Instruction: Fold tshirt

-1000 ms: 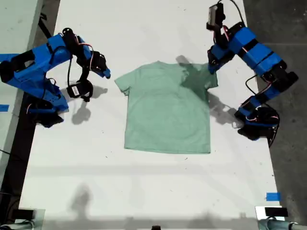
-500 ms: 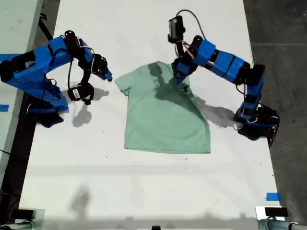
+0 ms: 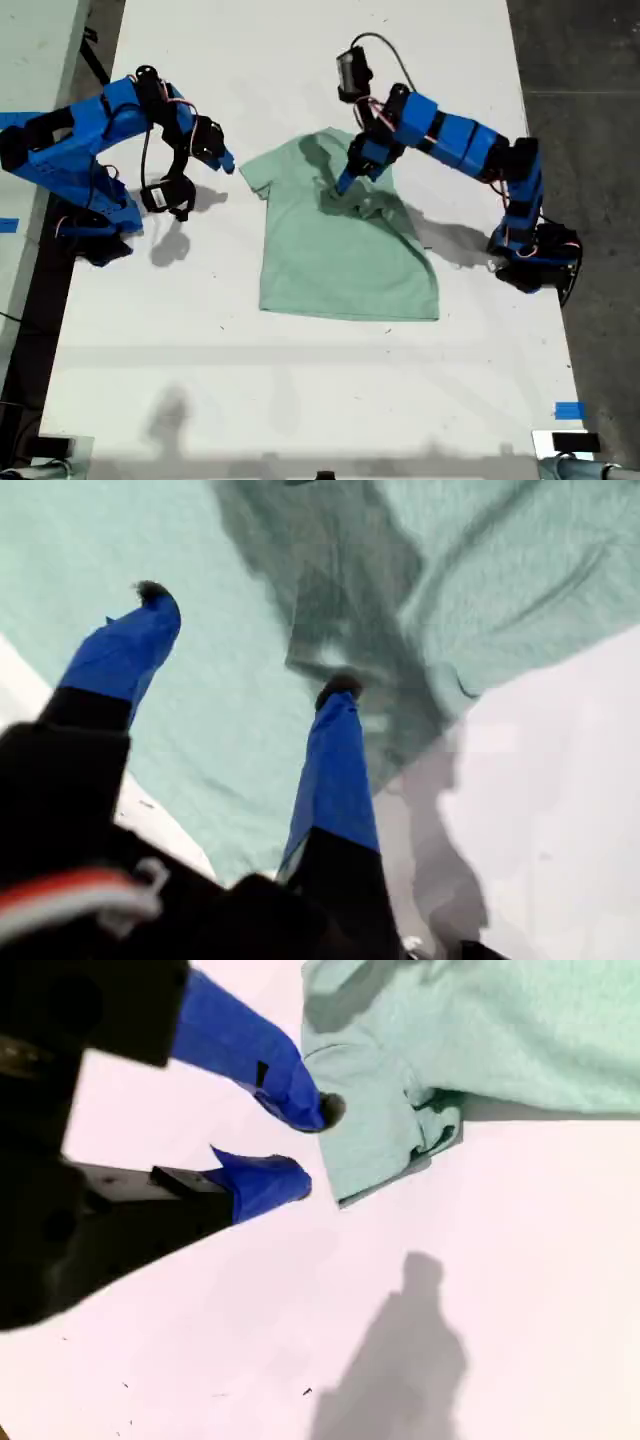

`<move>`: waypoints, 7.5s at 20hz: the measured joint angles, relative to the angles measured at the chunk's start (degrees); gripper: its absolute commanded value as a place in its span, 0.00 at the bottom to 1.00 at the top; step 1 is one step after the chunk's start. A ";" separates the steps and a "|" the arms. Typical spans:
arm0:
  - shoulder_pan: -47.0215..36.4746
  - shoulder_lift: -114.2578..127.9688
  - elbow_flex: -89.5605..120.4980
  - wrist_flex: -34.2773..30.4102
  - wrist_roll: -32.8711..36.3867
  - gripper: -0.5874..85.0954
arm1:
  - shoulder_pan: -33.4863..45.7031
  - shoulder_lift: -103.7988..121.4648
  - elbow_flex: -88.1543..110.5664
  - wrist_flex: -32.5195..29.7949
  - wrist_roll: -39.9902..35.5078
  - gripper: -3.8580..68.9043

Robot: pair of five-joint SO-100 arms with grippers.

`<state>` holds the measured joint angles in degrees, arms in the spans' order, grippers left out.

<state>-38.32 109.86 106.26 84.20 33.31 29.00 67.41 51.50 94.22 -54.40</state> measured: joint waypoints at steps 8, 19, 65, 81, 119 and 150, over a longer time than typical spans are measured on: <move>-1.67 -6.86 -10.90 2.02 2.55 0.23 | 2.90 32.78 30.76 0.18 0.18 0.39; -10.81 -34.45 -11.60 -11.34 6.24 0.27 | 1.76 48.87 43.33 -1.23 2.64 0.34; 8.96 -28.83 -37.35 -7.12 2.37 0.35 | -2.81 75.50 73.92 -8.70 8.79 0.27; 21.53 -15.47 -5.10 -12.30 -12.48 0.34 | -19.16 68.73 93.52 -32.34 21.27 0.43; 22.59 -12.92 -2.46 -13.27 -14.15 0.34 | -27.16 9.32 41.57 -34.63 28.30 0.60; 36.12 -35.24 -2.55 -21.88 -34.19 0.27 | -29.27 30.50 35.77 -2.99 27.95 0.42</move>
<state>-2.20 74.62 103.71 62.31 -0.88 -0.26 97.91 87.28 91.23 -26.46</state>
